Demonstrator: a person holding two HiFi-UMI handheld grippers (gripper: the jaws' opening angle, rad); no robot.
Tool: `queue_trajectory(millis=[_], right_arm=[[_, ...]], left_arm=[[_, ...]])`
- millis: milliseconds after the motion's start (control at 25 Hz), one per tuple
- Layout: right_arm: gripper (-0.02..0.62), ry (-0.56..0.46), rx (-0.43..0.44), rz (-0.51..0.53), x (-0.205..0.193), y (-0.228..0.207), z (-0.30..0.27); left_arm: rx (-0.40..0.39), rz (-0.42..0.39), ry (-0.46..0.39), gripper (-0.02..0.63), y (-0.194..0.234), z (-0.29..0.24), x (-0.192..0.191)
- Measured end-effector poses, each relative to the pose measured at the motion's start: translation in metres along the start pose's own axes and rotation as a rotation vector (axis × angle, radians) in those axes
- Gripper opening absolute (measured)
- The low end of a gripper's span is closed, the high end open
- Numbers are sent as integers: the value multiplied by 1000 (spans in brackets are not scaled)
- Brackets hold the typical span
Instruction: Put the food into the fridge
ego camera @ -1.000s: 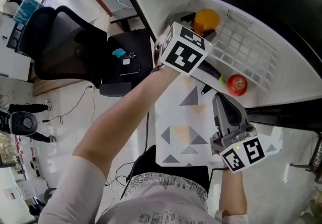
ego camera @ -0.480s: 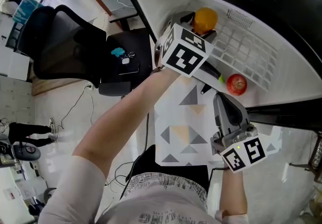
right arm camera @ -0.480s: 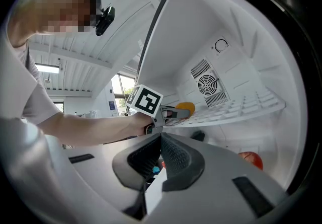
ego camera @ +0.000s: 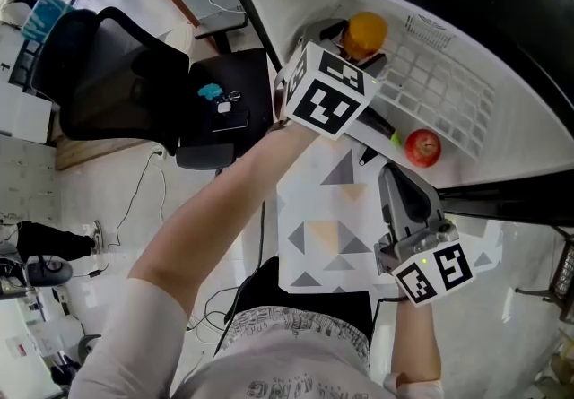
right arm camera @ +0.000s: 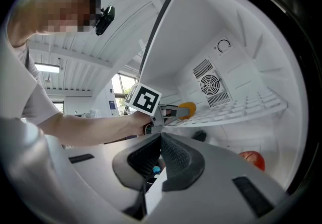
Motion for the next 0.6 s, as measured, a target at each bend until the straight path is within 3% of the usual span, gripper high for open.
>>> queue_trajectory(millis=[600], right_arm=[[2, -2, -25, 6, 25, 19, 9]], left_arm=[[-49, 7, -47, 299, -23, 37, 14]])
Point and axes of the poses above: the fingertips, and each gripper's own axes: z backward along the fingers, y to its left, x out of its top, the point moved 4 cm from there along z, backward along the fingers, and after that the axes turned 13 degrees about -x, right-handed, at the moved point
